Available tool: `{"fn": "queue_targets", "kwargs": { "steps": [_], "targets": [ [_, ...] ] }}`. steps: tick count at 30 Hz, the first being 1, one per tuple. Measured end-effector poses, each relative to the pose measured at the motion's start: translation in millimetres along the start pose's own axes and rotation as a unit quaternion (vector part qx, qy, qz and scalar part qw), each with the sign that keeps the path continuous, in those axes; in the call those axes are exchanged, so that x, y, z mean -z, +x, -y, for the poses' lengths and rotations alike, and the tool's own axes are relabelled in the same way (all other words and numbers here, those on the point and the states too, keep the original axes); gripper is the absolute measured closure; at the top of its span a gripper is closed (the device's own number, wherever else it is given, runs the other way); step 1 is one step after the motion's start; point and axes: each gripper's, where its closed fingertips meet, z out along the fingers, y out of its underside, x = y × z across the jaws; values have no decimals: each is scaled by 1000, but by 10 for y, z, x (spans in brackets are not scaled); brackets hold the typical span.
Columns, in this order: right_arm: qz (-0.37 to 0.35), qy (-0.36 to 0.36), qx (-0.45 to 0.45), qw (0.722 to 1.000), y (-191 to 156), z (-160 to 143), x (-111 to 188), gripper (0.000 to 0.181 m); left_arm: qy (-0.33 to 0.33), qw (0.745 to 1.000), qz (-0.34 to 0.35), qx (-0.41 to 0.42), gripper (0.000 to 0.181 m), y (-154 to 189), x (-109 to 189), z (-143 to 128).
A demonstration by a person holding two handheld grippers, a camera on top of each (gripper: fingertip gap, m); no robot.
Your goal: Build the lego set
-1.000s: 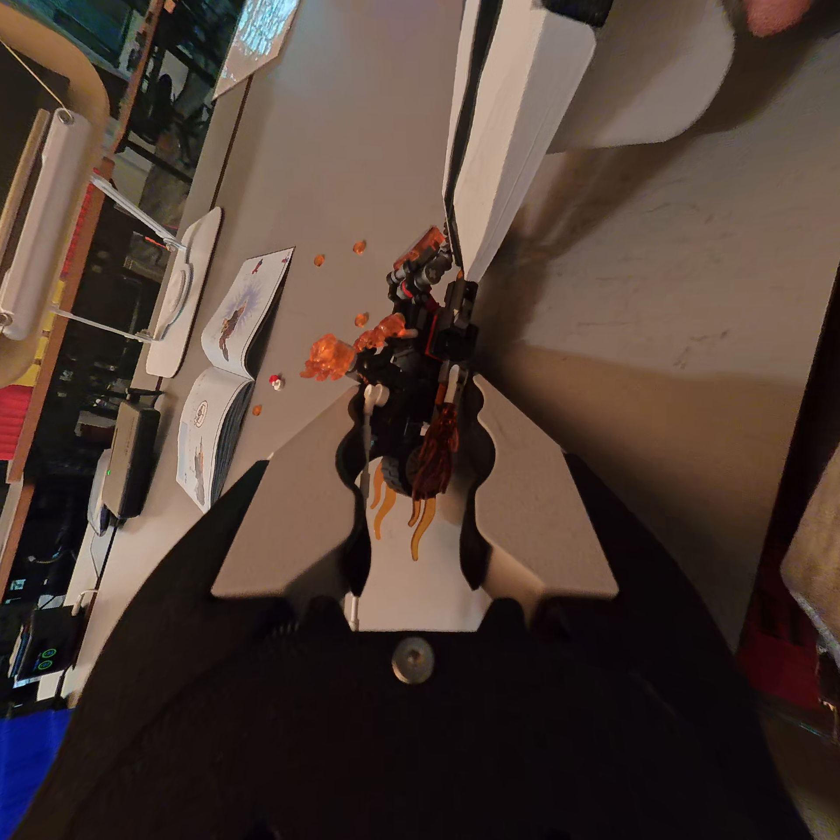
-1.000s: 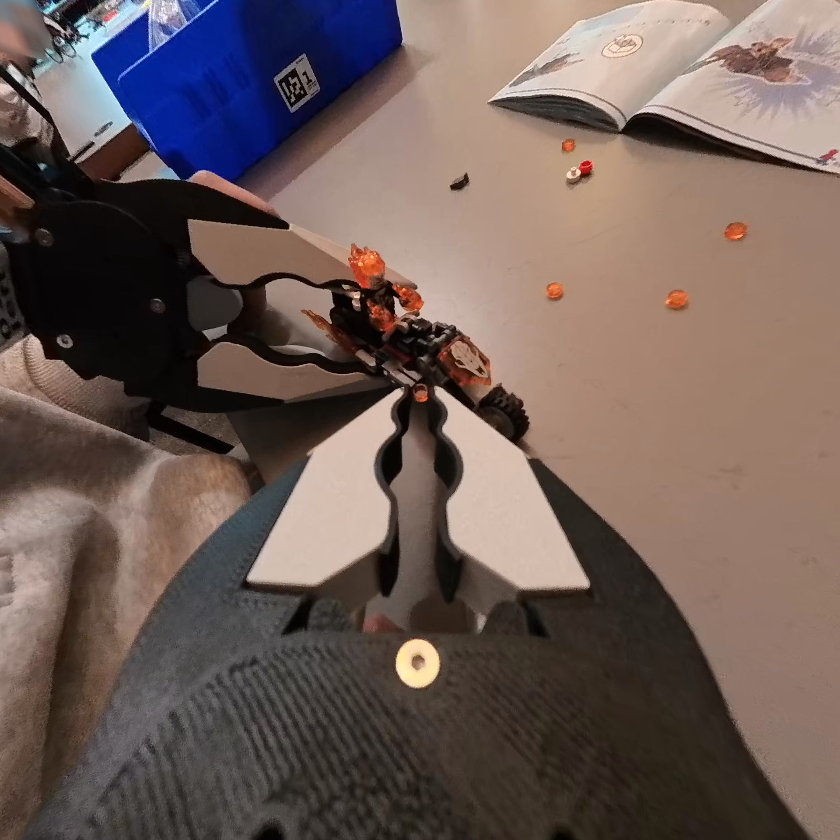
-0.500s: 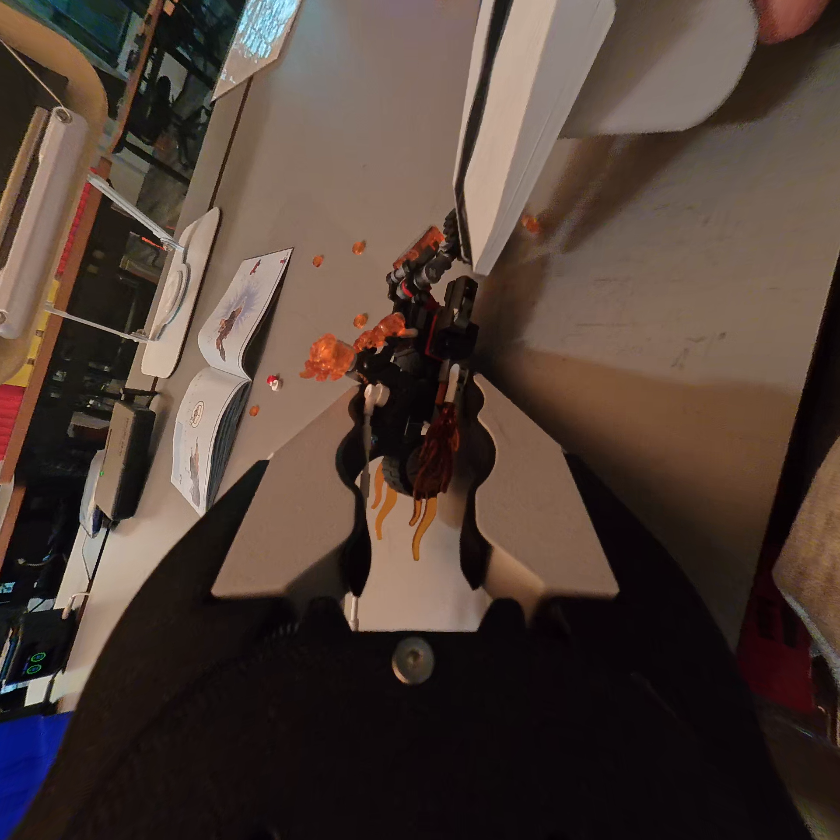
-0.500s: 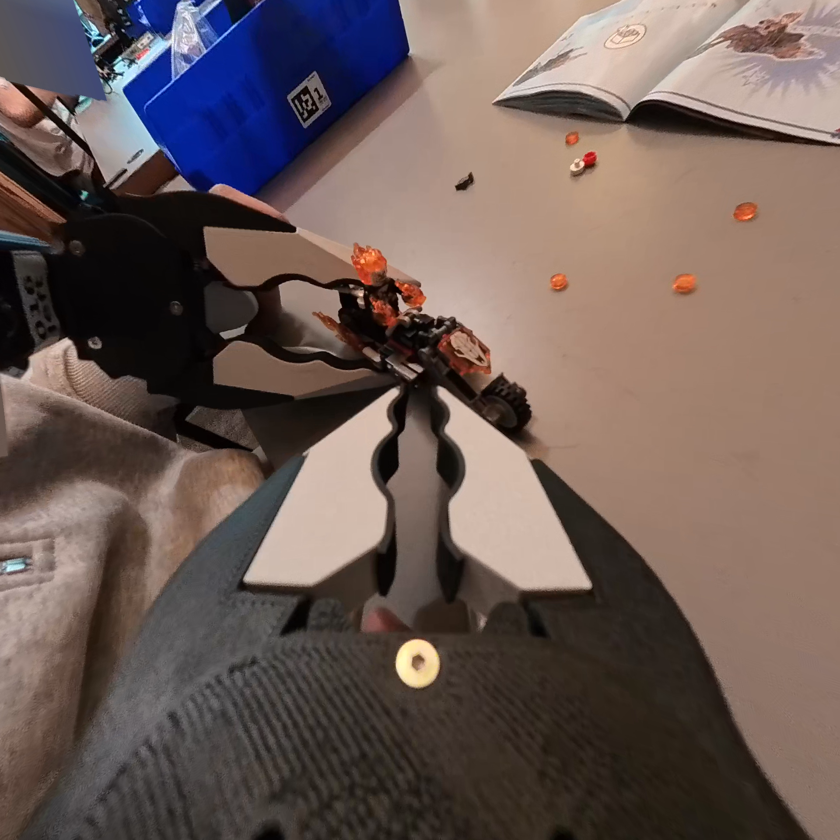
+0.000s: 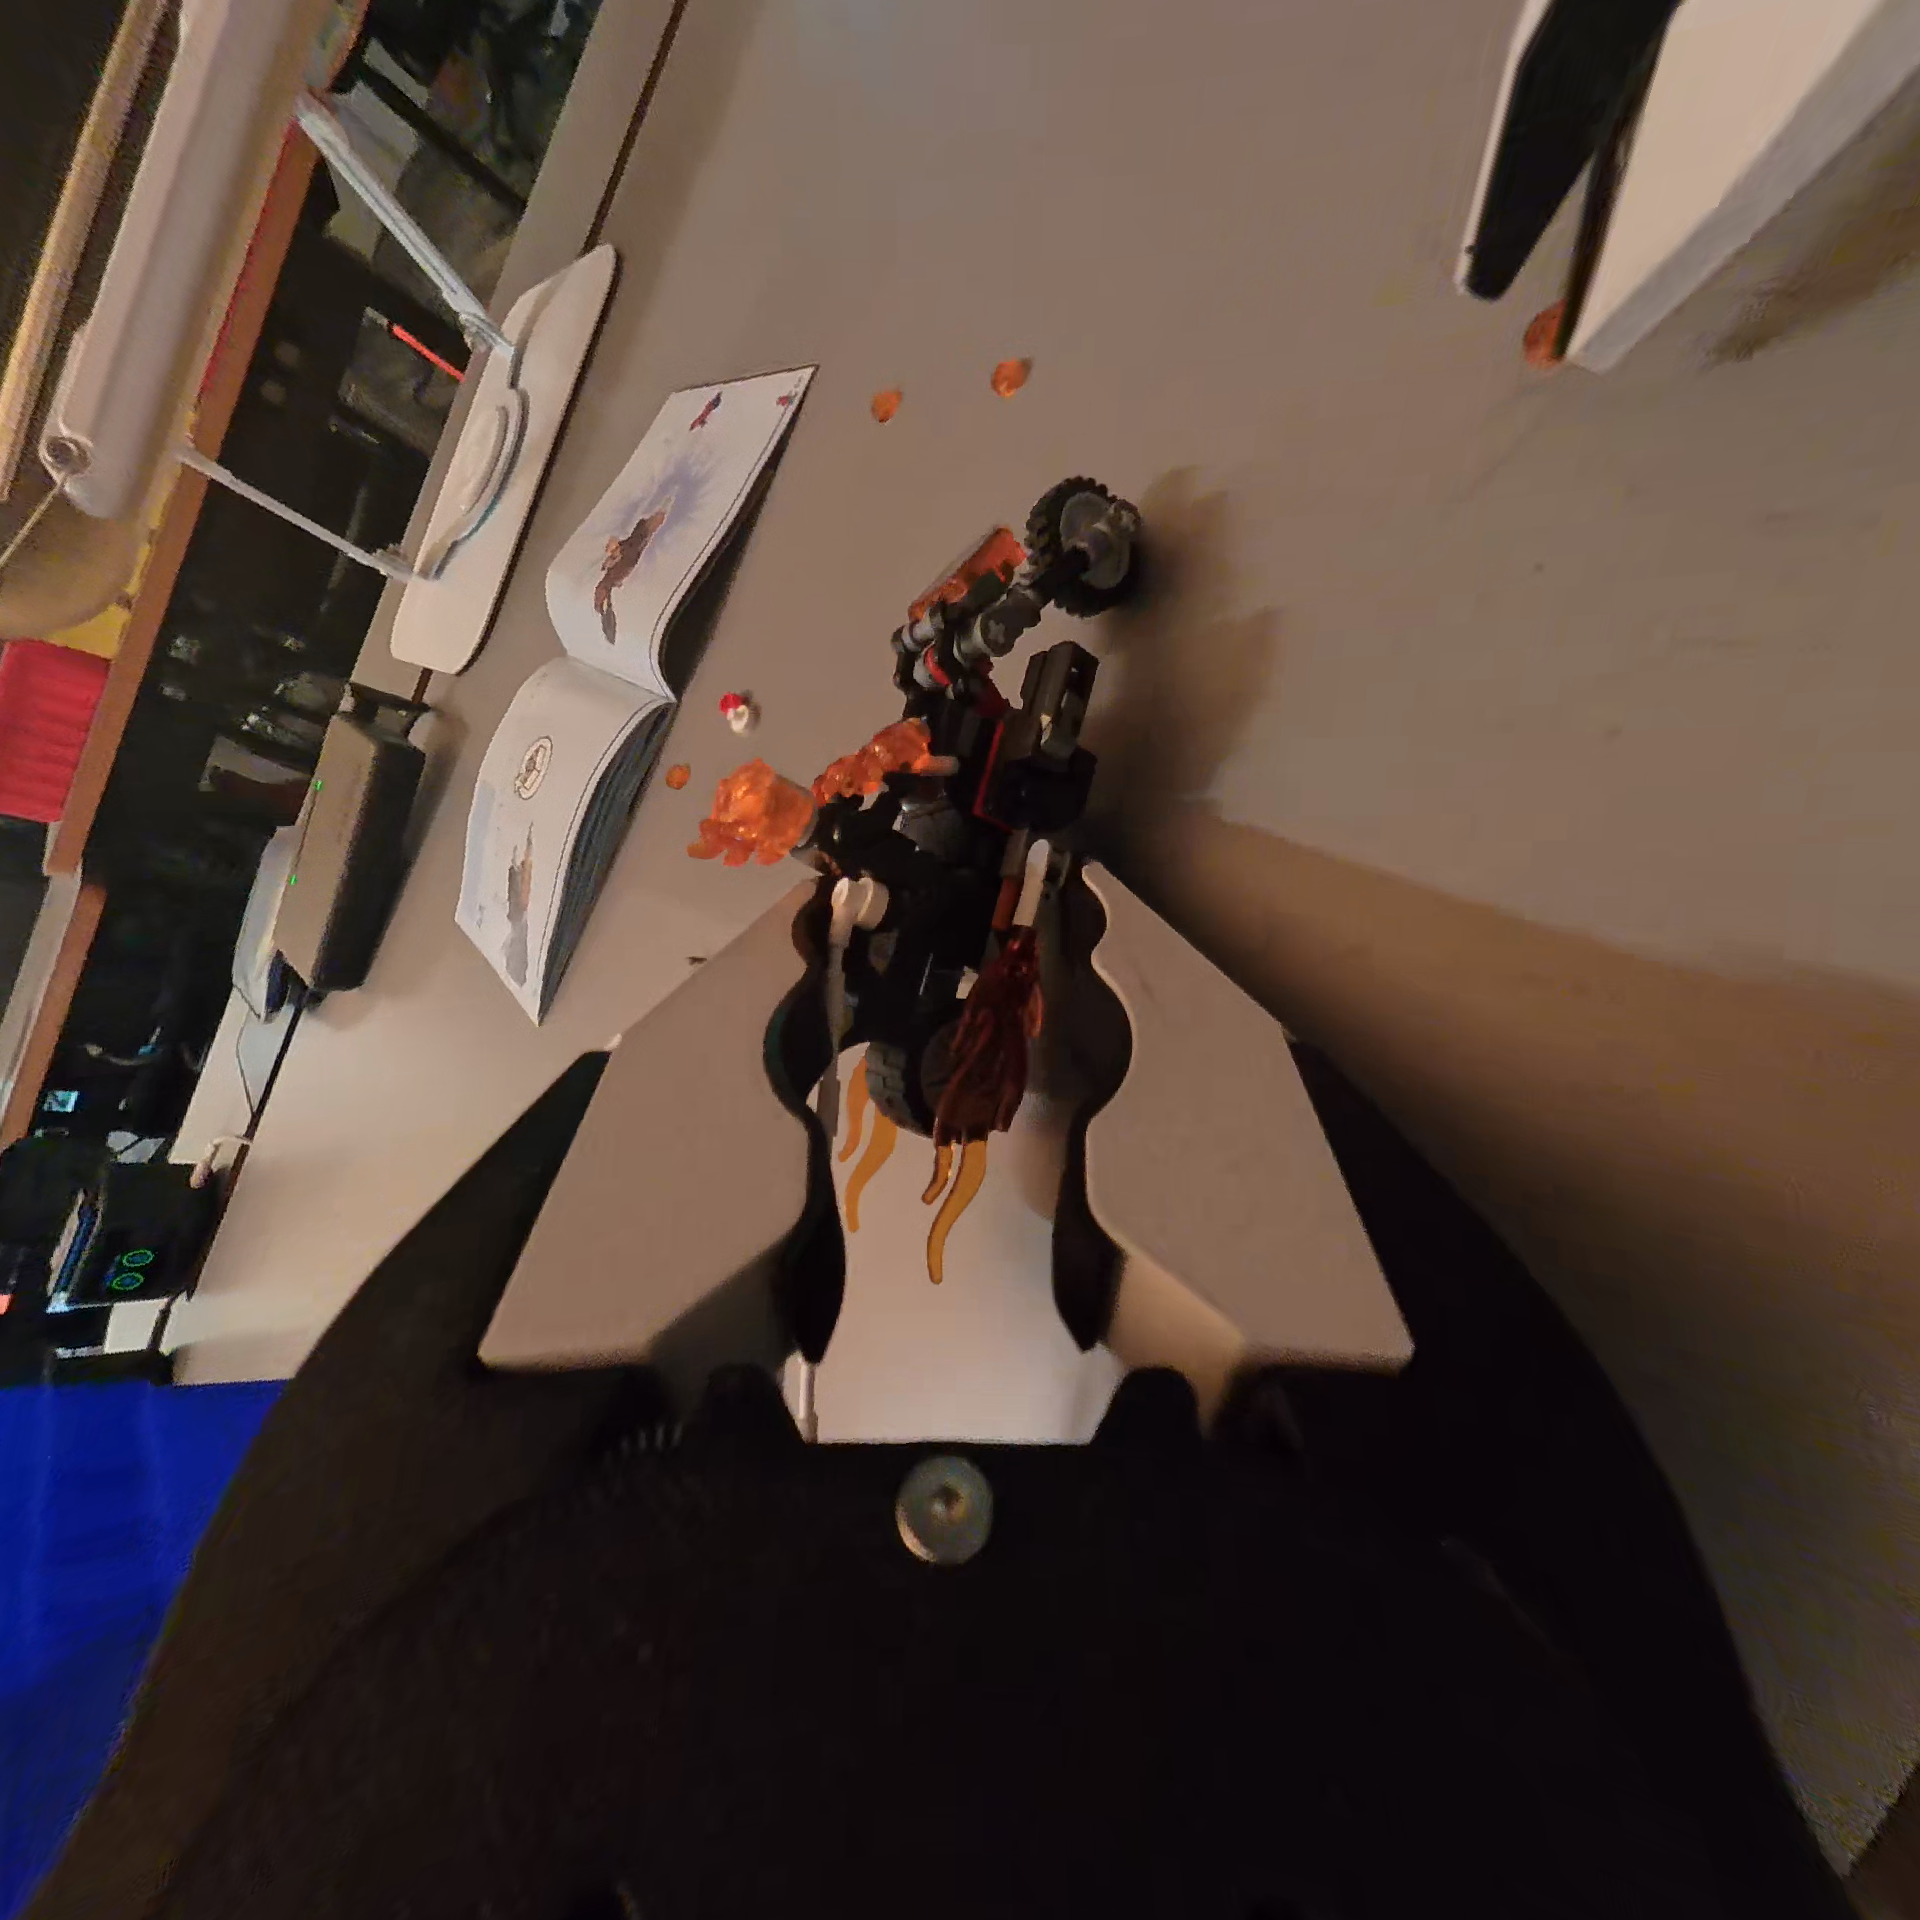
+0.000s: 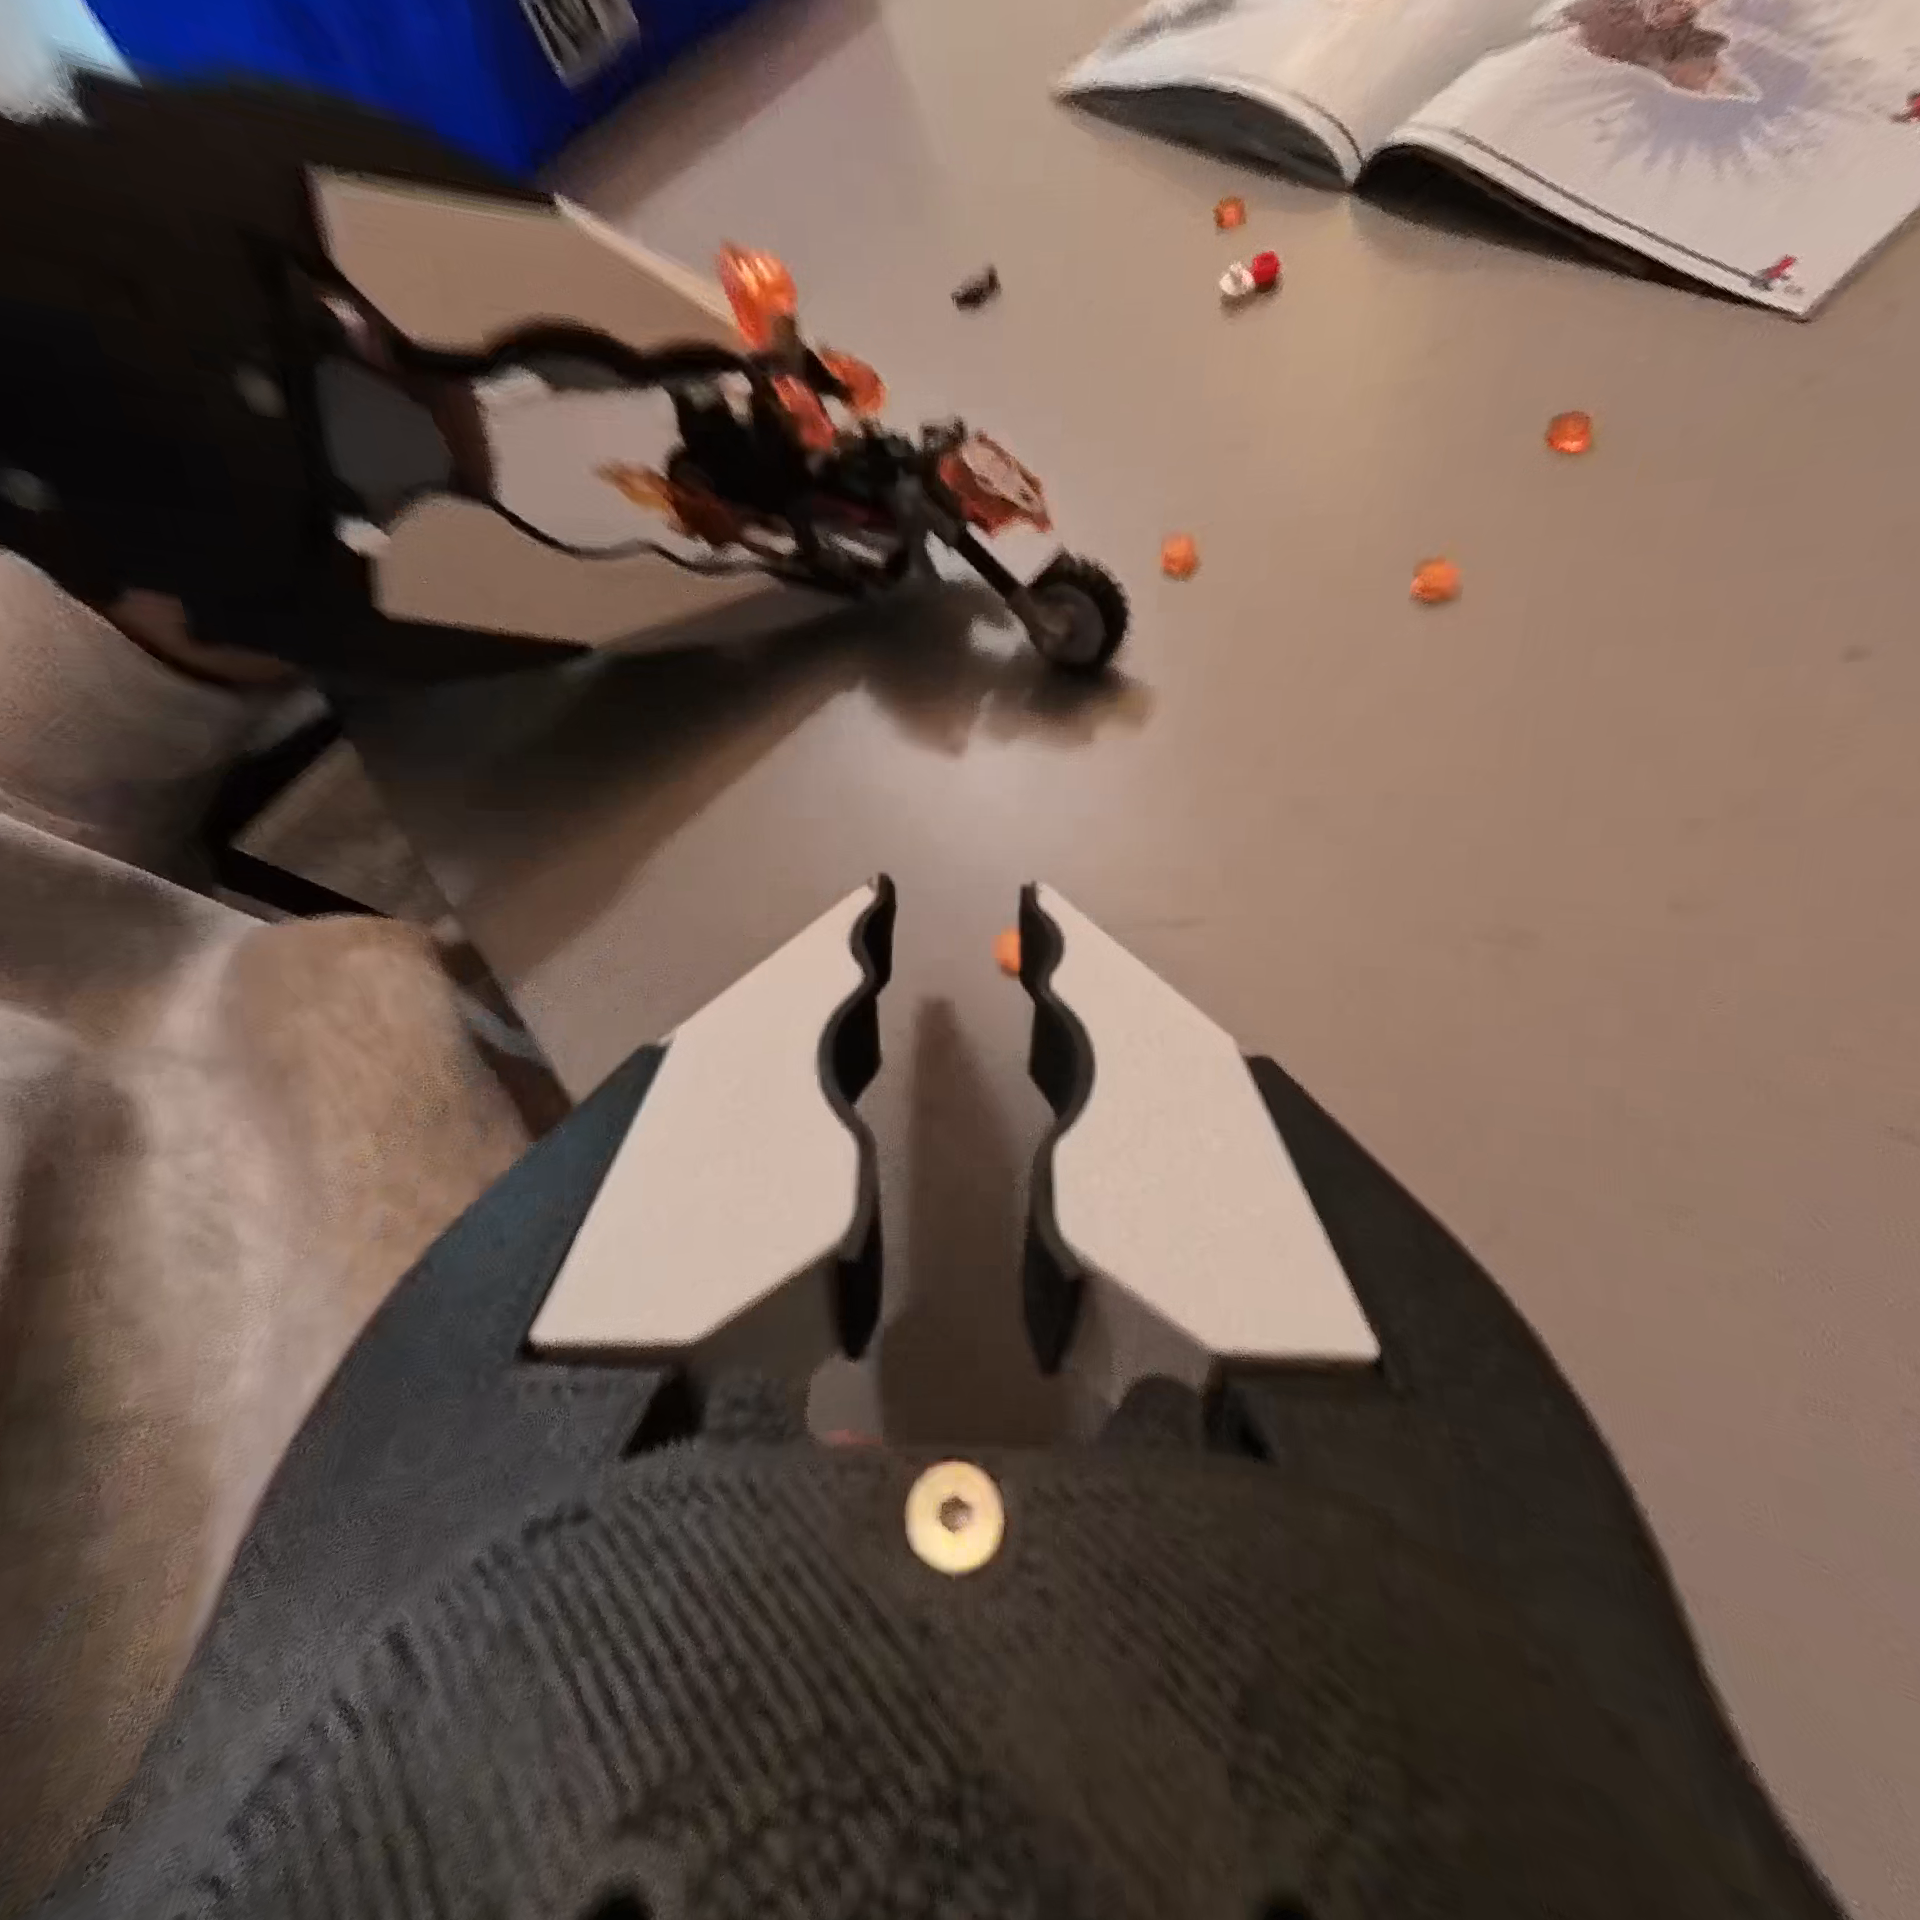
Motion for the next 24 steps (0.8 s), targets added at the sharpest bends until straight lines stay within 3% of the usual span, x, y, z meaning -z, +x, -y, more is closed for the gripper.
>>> {"fn": "queue_targets", "kwargs": {
  "steps": [4, 10, 16, 24],
  "targets": [
    [-69, -44, 57, 995, 196, -159, 43, 159, 0, 1000, 4, -14, 138, 26, -8, 17],
    [-55, -46, 63, 995, 137, -158, 16, 160, 8, 1000, -6, -3, 129, 18, 34, 51],
    [-64, -50, 66, 995, 159, -148, -10, 173, 44, 997, -34, 56, 127, -34, 116, 135],
    [-58, -53, 71, 994, 149, -142, -31, 176, 25, 985, -45, 163, 114, -310, 49, -53]
  ]
}}
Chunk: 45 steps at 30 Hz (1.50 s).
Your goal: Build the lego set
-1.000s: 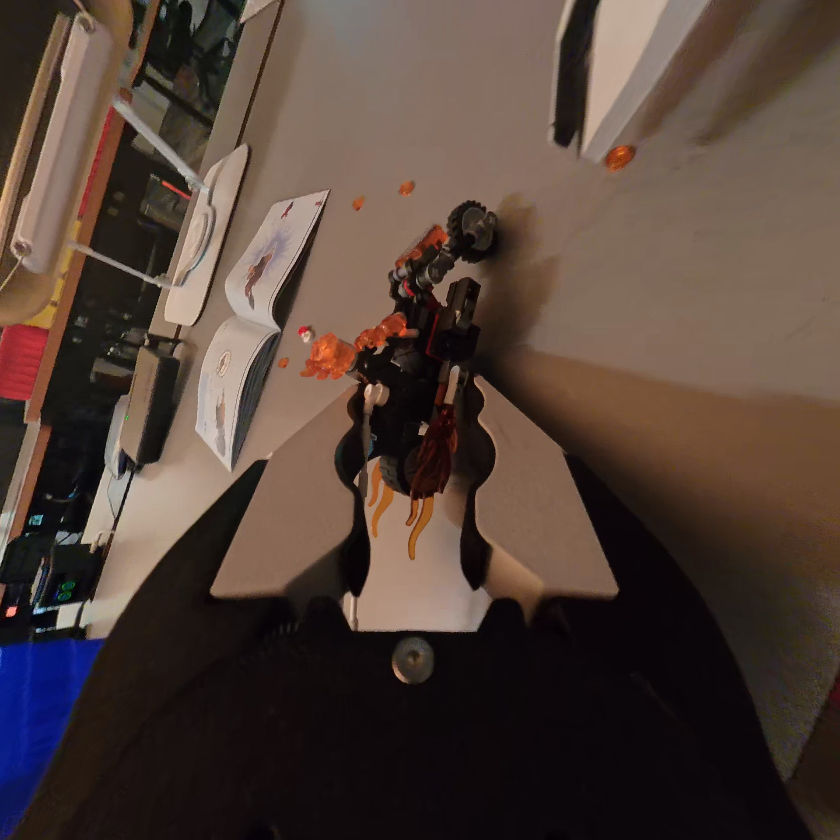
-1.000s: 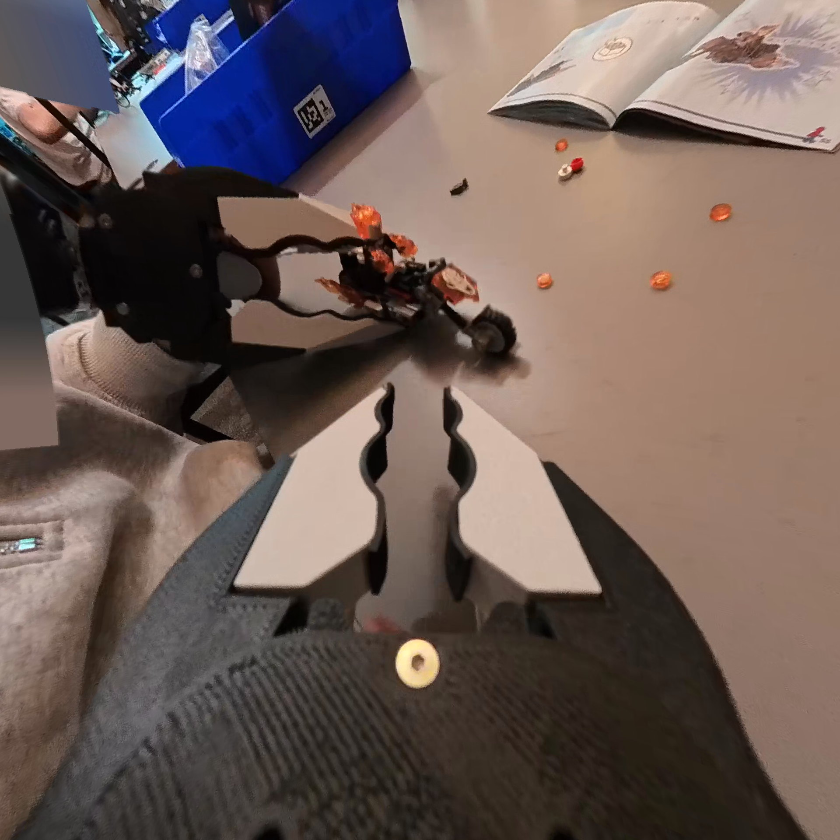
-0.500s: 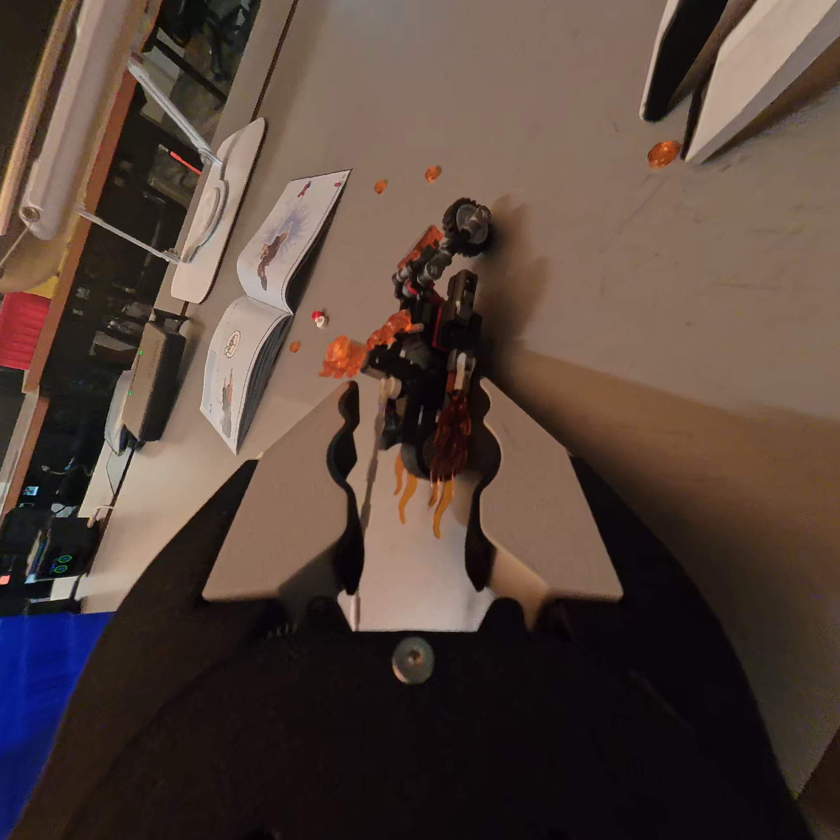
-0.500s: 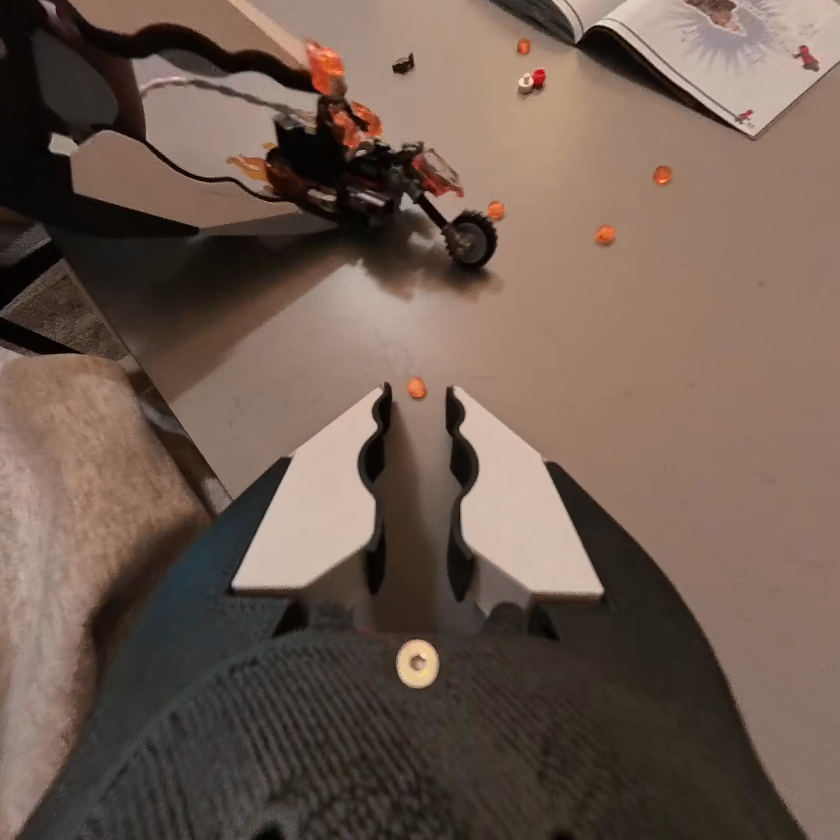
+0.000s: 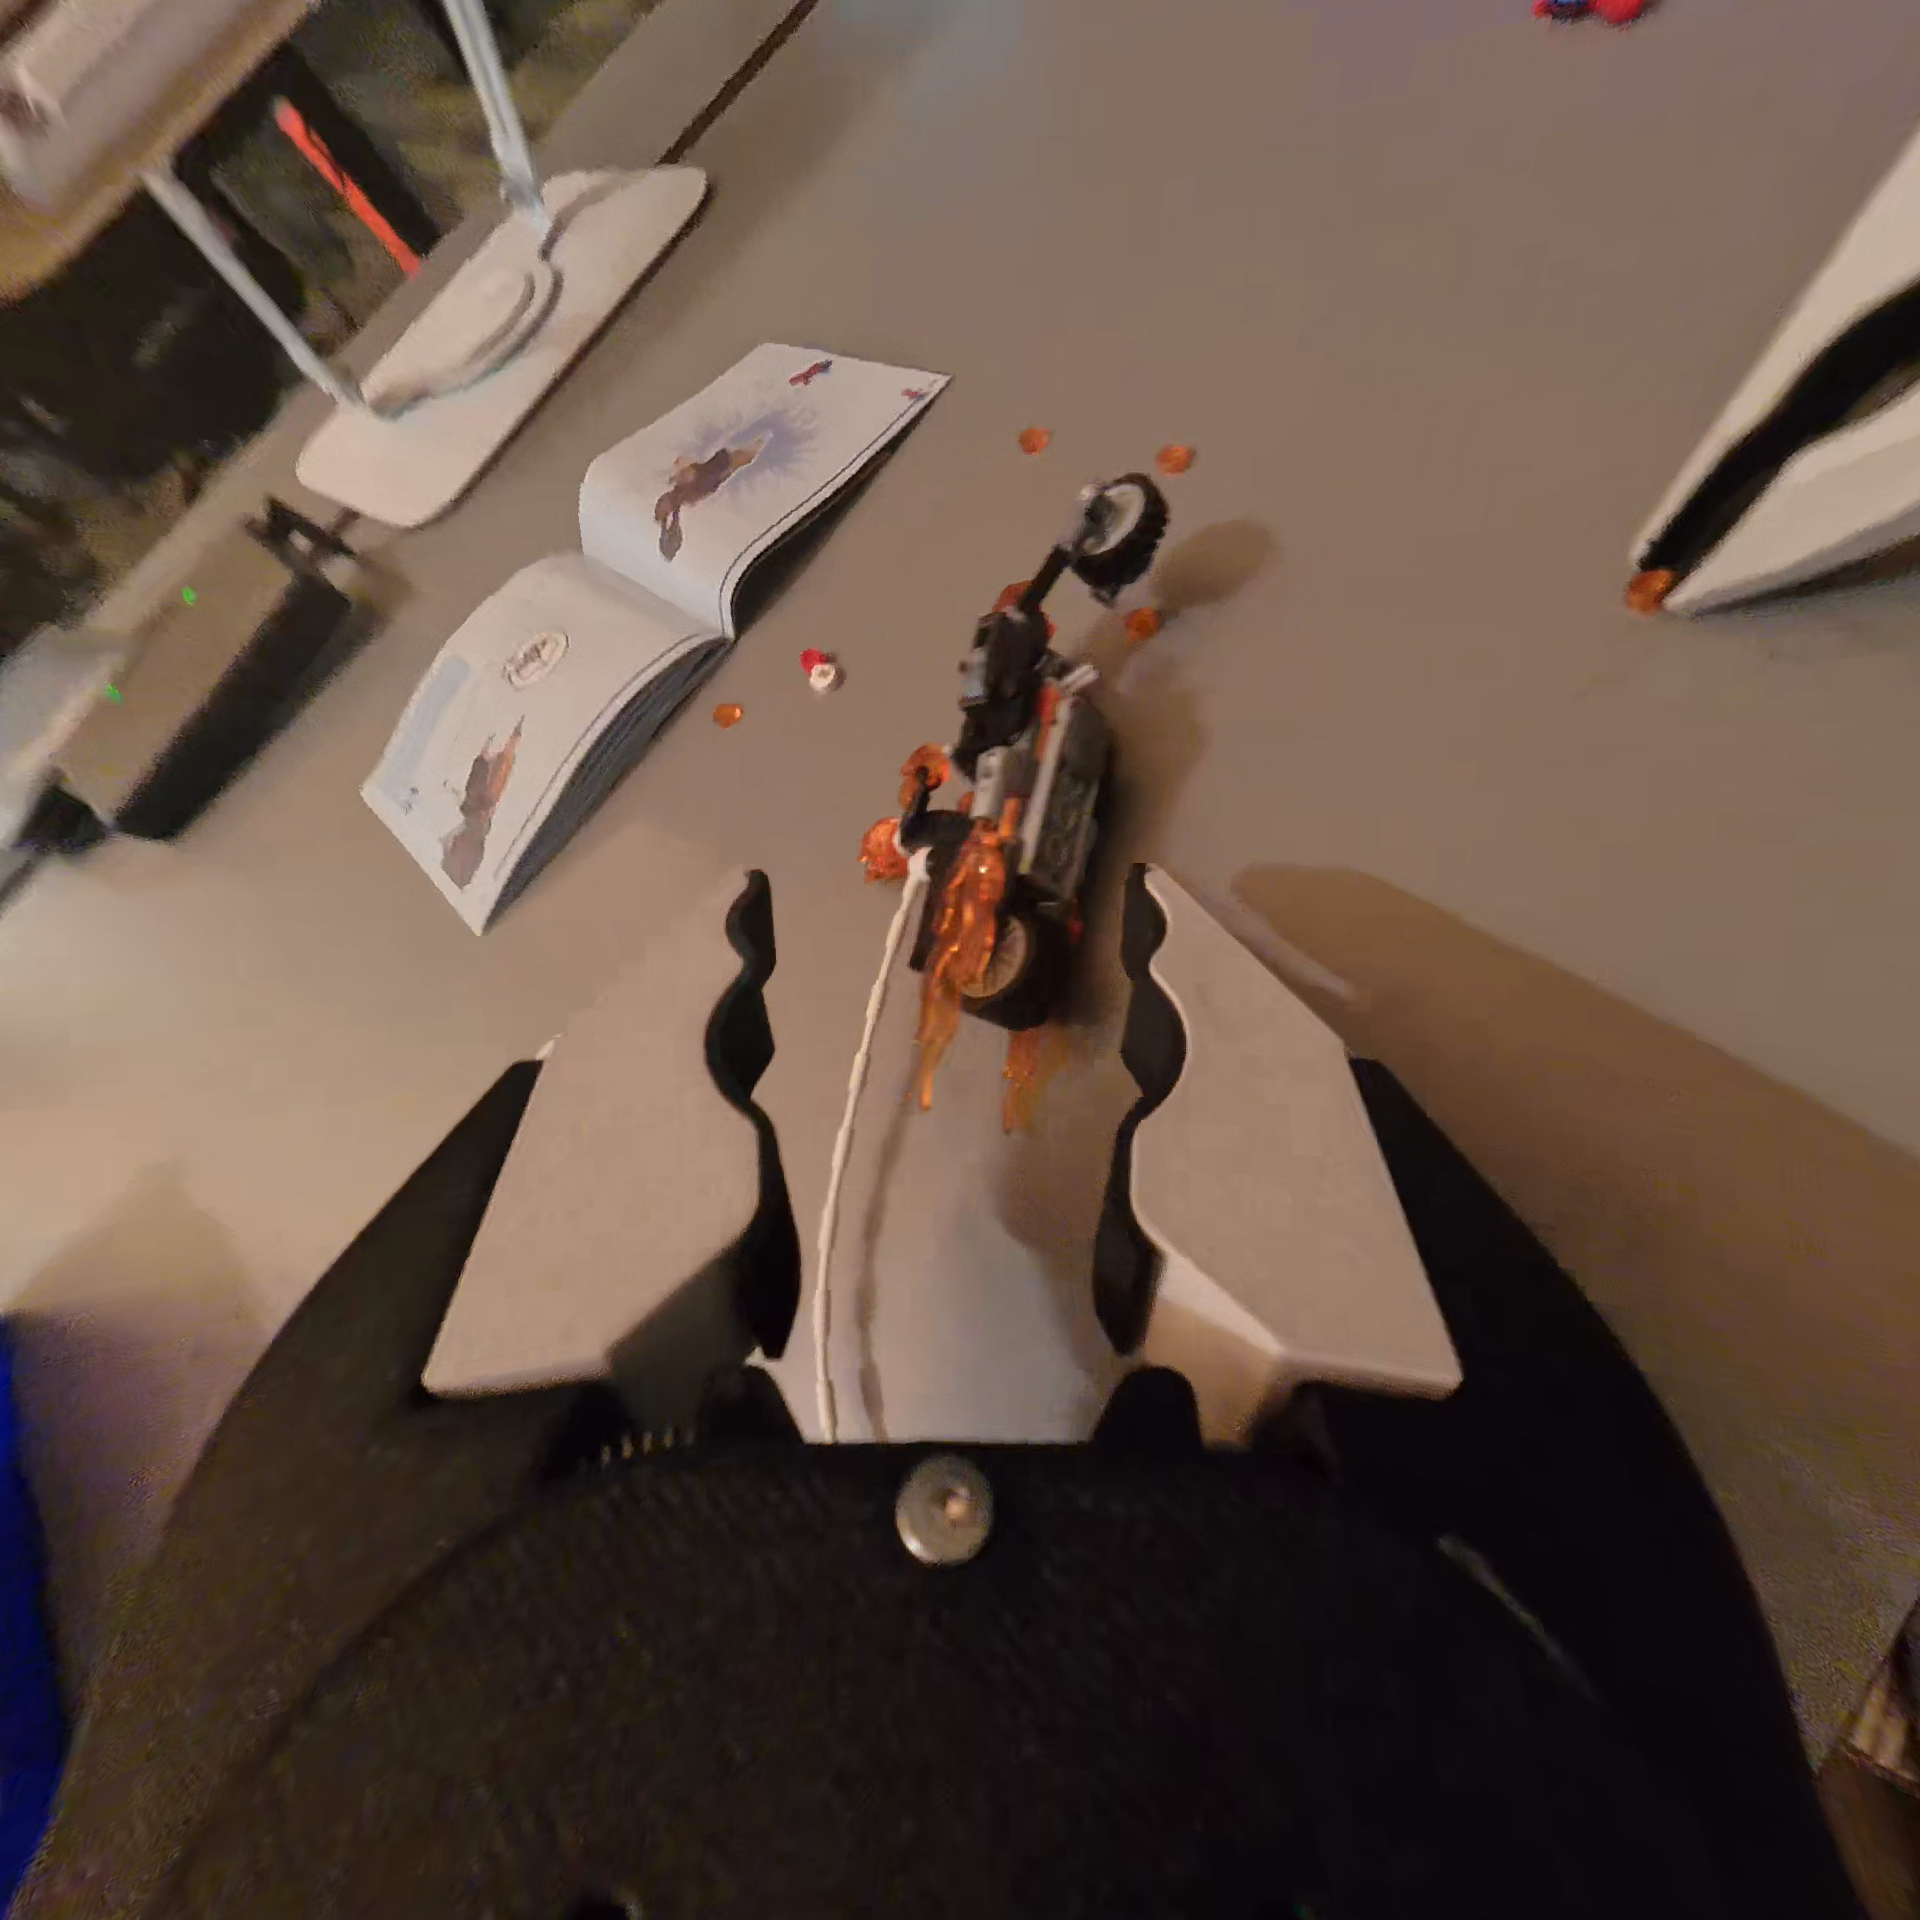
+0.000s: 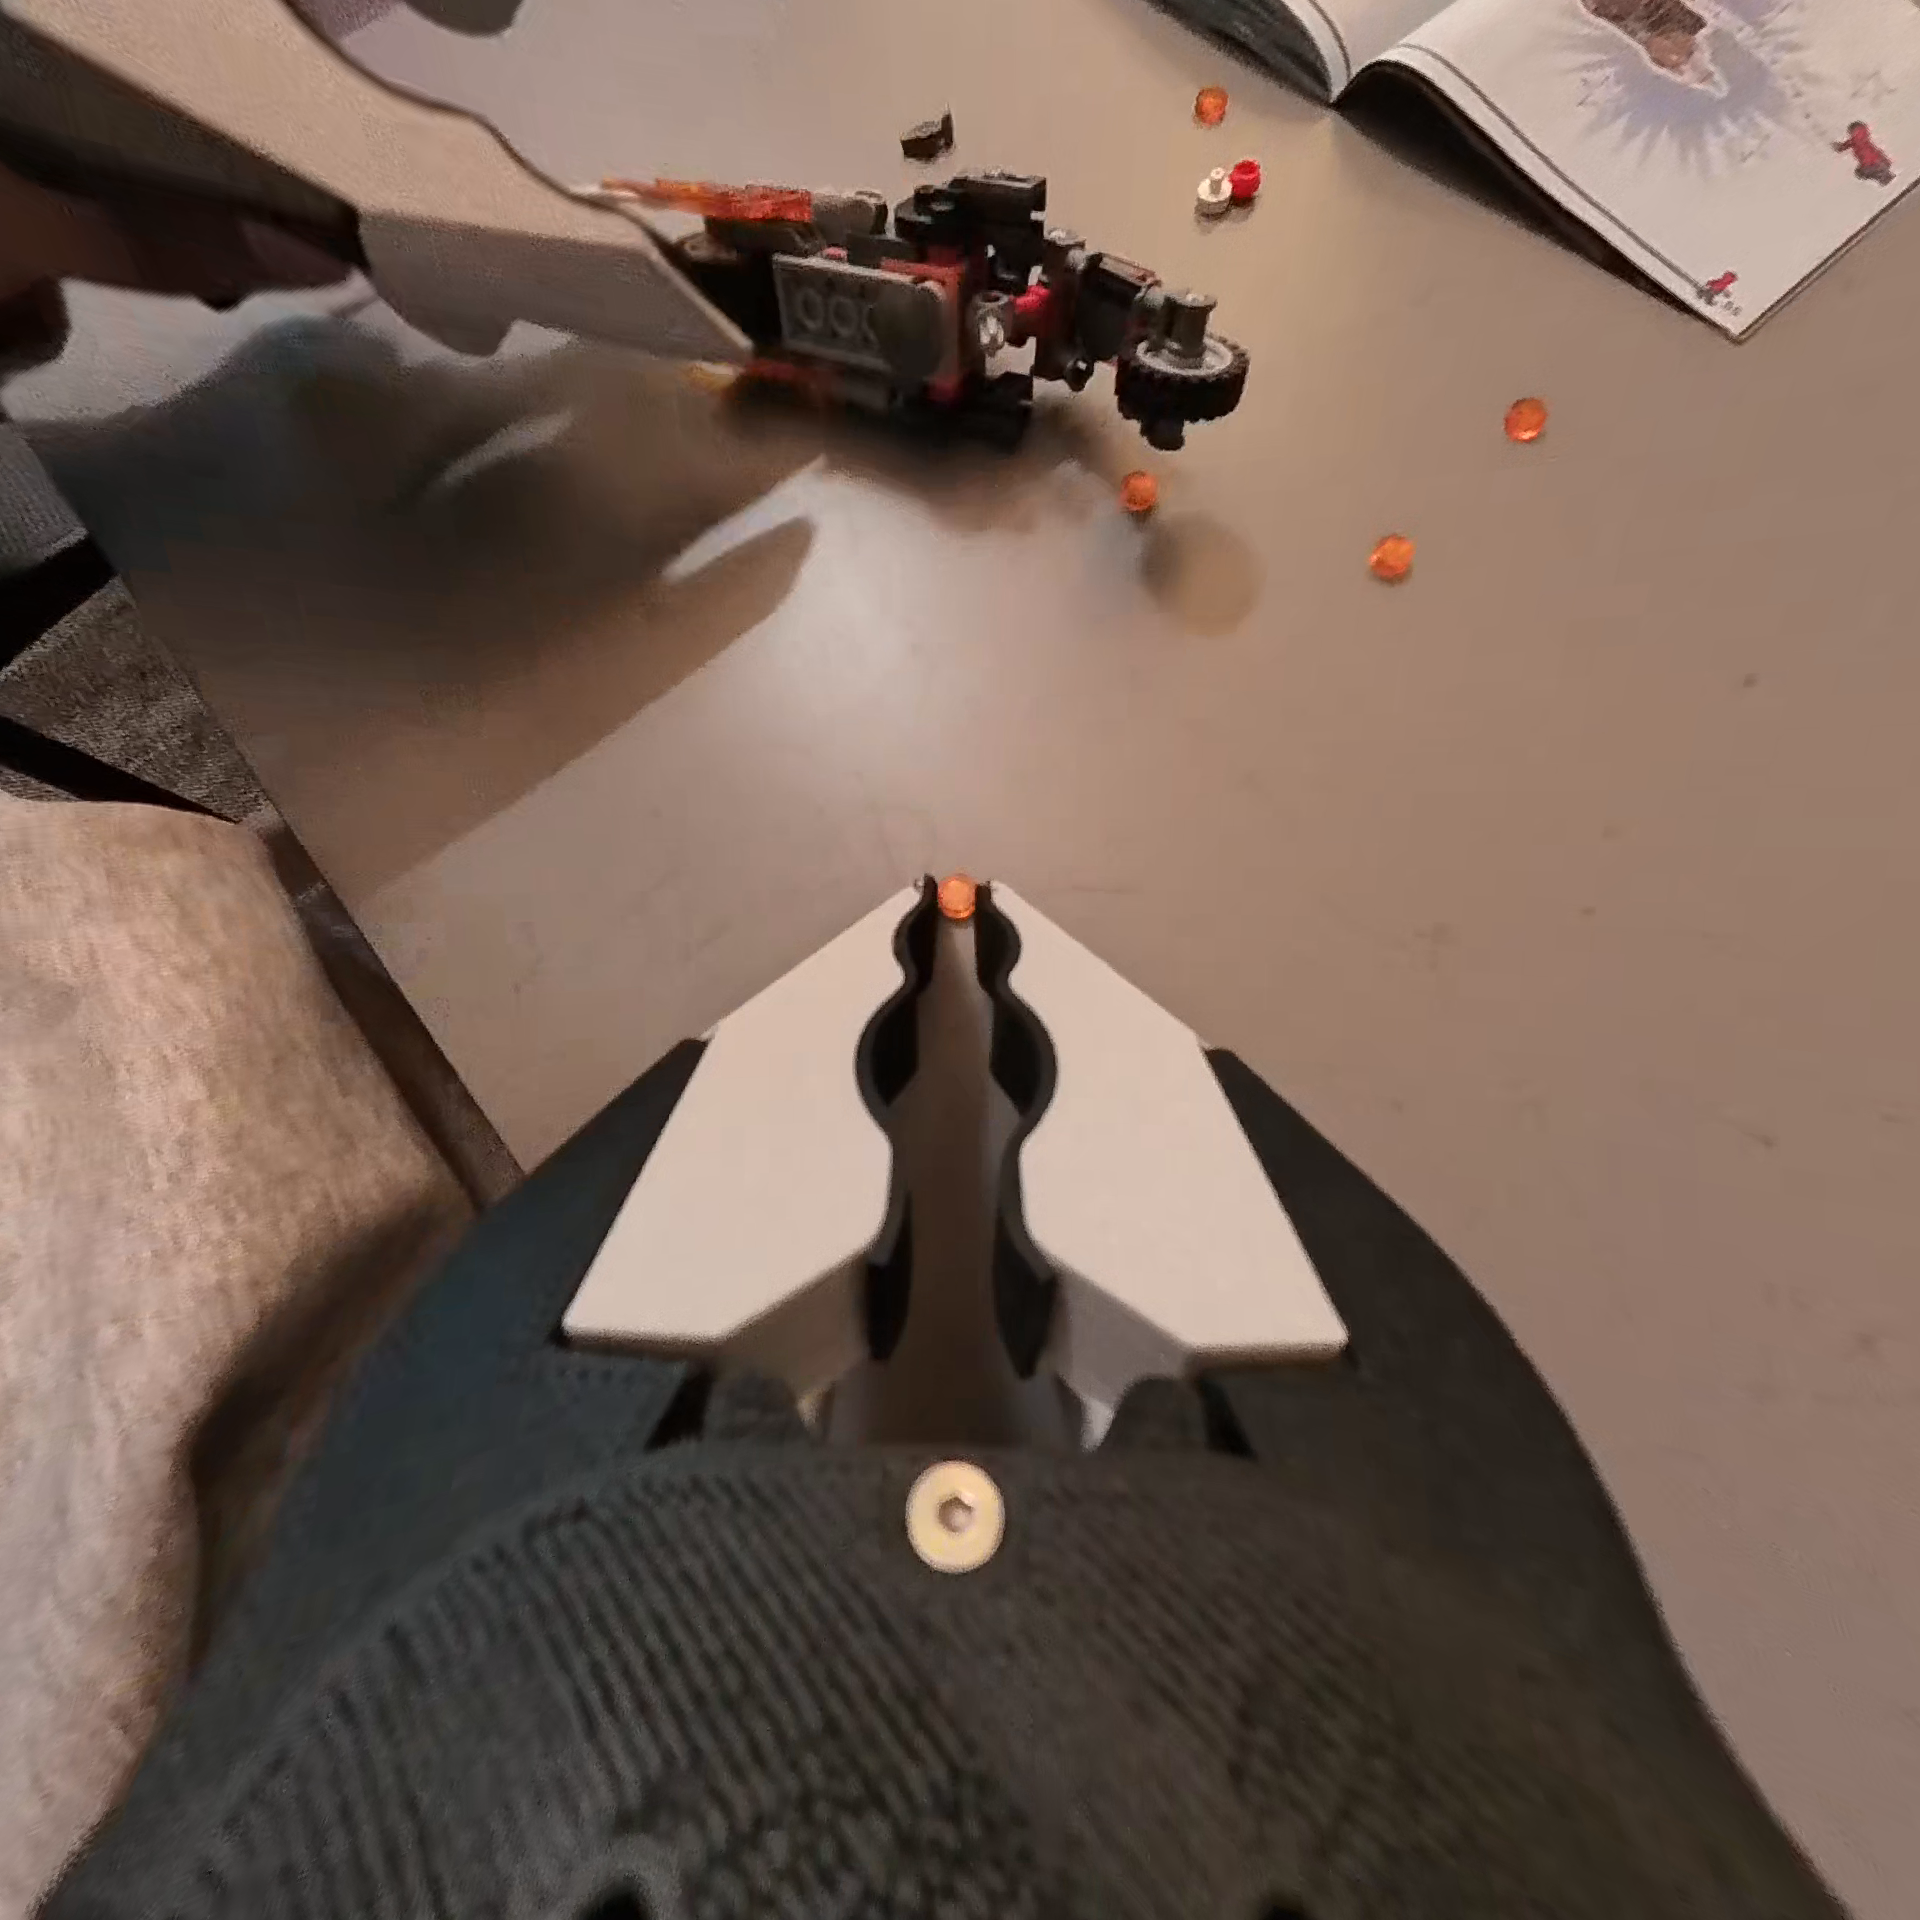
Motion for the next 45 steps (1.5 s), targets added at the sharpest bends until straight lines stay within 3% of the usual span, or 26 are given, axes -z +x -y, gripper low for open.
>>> {"fn": "queue_targets", "kwargs": {
  "steps": [4, 11, 15, 18, 22, 31, 37, 43, 45],
  "targets": [
    [5, 6, 6, 1000, 4, 42, -8, 176, 2, 995, -68, 77, 110, -39, -56, 20],
    [19, 96, 31, 995, 52, 510, -35, 176, 44, 992, -108, 48, 133, 133, -103, 342],
    [138, 159, -16, 977, -198, 768, 18, 176, 93, 971, -219, 39, 150, 594, -1, 607],
    [236, 175, -79, 953, -277, 802, 123, 176, 134, 964, -228, 22, 169, 694, 54, 713],
    [299, 201, -141, 922, -224, 854, 277, 176, 181, 947, -264, 3, 167, 814, 192, 808],
    [410, 176, -221, 867, -297, 822, 353, 177, 199, 946, -255, -40, 170, 912, 227, 852],
    [423, 165, -260, 852, -276, 796, 312, 177, 213, 943, -251, -47, 181, 919, 274, 882],
    [439, 159, -284, 838, -277, 788, 306, 177, 213, 943, -255, -36, 181, 910, 270, 875],
    [448, 157, -288, 831, -288, 790, 316, 177, 215, 944, -246, -38, 170, 893, 261, 873]
  ]
}}
